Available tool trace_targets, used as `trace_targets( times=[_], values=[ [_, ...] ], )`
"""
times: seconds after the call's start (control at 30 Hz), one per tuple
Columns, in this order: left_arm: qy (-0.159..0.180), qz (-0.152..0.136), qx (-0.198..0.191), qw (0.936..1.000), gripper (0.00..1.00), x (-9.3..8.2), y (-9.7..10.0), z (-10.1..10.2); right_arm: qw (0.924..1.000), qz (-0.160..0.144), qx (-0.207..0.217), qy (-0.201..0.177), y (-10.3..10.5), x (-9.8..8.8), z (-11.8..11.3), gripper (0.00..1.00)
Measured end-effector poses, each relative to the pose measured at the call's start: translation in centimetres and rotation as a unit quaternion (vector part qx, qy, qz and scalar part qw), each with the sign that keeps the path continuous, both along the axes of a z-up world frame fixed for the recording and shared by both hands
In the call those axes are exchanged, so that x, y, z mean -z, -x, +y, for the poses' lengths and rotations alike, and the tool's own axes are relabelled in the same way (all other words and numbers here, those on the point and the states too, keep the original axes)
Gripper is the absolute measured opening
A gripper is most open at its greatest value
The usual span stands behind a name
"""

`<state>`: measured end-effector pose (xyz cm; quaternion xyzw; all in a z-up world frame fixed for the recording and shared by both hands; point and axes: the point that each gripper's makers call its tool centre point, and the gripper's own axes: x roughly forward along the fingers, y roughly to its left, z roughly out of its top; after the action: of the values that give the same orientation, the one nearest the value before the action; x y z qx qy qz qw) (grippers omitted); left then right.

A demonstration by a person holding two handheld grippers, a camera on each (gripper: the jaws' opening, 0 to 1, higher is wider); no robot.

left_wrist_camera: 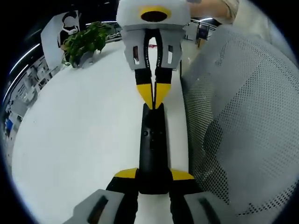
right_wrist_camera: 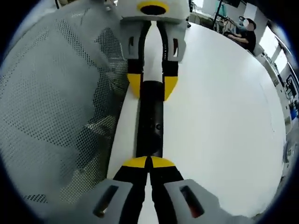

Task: Press the specified remote control buttons in sequence, fully releasing each button before pressing the next.

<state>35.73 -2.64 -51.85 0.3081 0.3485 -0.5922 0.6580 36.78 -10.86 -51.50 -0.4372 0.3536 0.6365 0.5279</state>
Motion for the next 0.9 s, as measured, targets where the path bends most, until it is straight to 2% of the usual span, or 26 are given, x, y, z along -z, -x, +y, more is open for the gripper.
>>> trace_targets(
  times=[0.2,0.4,0.67,0.9],
  values=[
    [-0.001,0.0,0.0,1.0,0.24,0.12,-0.04,0.14,0.9999,-0.001,-0.012,0.006,-0.1,-0.05,0.02,0.0],
    [-0.002,-0.001,0.001,1.0,0.24,0.18,-0.08,0.13,0.9987,-0.008,-0.043,0.026,-0.08,0.08,0.02,0.0],
    [-0.003,0.0,0.001,1.0,0.24,0.3,-0.16,0.06,0.9975,-0.004,-0.052,0.048,-0.04,-0.01,0.0,0.0],
    [-0.009,-0.001,0.004,1.0,0.24,0.33,-0.17,-0.05,0.9979,-0.005,-0.029,0.058,-0.05,0.0,-0.03,0.0]
  ],
)
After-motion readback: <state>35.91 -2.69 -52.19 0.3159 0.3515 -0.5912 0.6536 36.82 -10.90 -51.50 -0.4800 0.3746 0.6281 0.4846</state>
